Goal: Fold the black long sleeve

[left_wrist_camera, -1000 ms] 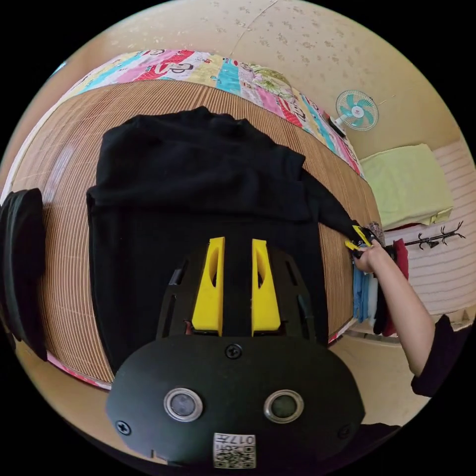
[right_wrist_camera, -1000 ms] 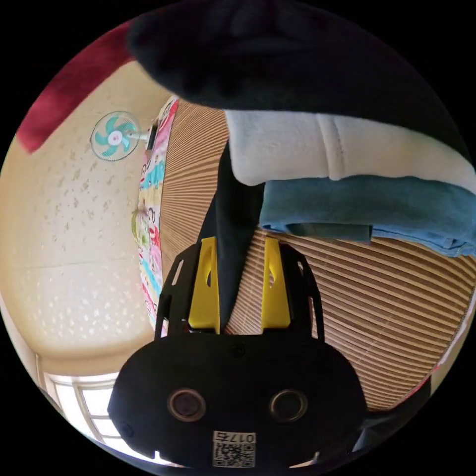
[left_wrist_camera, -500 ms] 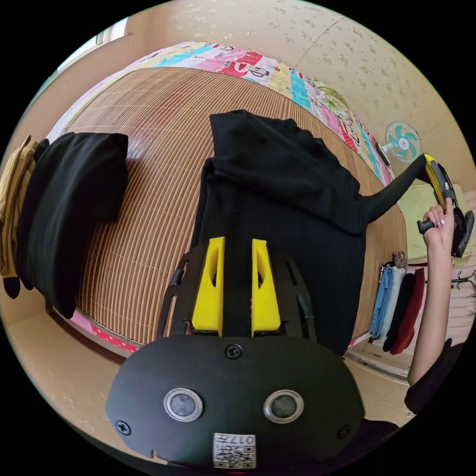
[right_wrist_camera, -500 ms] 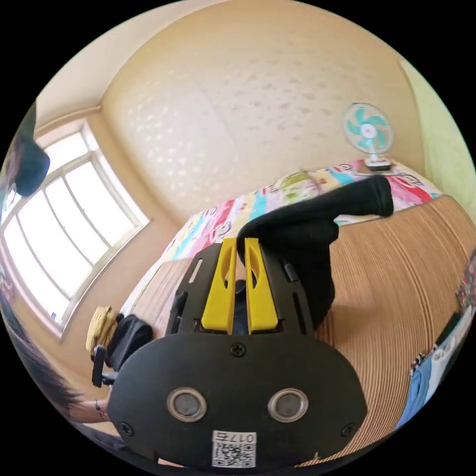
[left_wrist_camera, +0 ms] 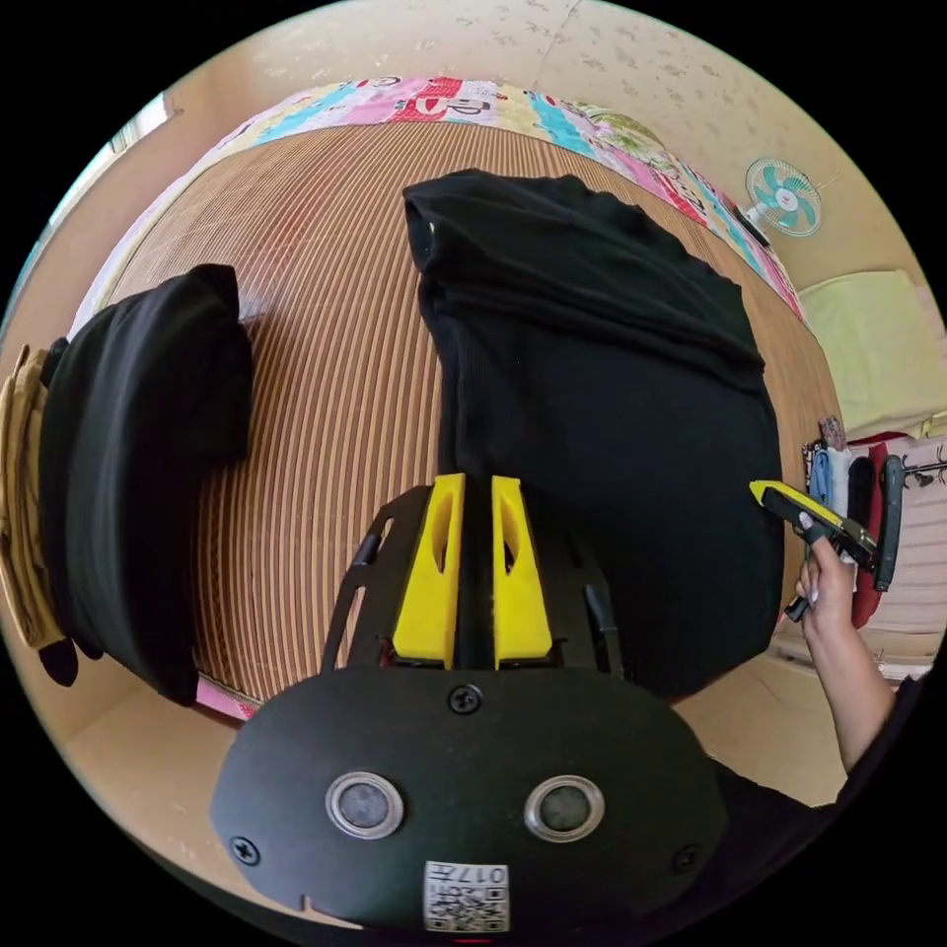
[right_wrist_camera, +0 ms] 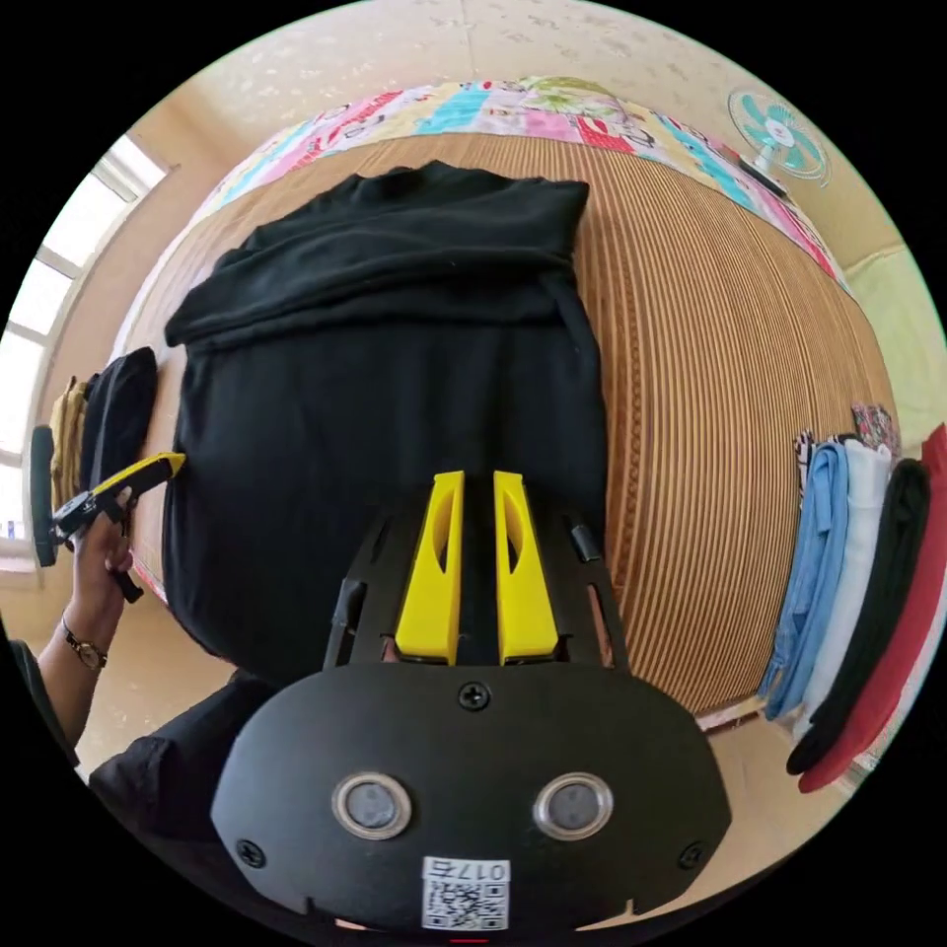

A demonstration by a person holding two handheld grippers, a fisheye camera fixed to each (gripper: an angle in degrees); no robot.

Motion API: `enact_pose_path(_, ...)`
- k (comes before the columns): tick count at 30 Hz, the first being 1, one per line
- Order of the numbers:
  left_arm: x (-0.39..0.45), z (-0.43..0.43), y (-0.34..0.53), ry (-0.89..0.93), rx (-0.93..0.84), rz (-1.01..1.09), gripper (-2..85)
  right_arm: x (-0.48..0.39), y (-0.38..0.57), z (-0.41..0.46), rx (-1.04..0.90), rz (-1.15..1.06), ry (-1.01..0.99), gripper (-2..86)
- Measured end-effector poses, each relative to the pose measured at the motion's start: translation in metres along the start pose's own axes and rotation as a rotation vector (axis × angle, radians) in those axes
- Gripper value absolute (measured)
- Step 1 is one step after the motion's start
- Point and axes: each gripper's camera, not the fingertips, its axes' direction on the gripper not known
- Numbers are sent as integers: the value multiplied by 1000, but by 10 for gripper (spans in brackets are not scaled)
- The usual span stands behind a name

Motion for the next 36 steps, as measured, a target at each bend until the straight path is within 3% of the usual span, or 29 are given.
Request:
enact_pose_path(9,-10,-26,-133,-117,40,59,74,1,-140,-7,79,92,-163,67)
enact_pose_path(12,-37,-55,-109,-13,49,17,118,23,-97,-43,159,65,-233,82)
enact_pose_path(16,-76,-58,-26,171,-46,-40,146,78,5,-44,65,103,-177,113)
enact_pose_path(21,-102,-50,32,190,-100,-86,144,137,84,-18,-48,184,-224,122)
enact_pose_path(25,-96,-53,26,70,-139,-22,88,155,86,-19,-56,174,-153,68)
enact_pose_path(29,-99,-57,42,227,-300,19,33,179,104,-40,-116,113,-214,41)
enact_pose_path(32,-122,-88,81,380,-331,-42,26,221,159,-77,-151,151,-354,34)
enact_pose_path(34,-133,-118,103,457,-334,-84,22,252,209,-120,-124,222,-568,31)
enact_pose_path(36,-135,-149,119,446,-356,-107,21,268,243,-153,-61,280,-726,30)
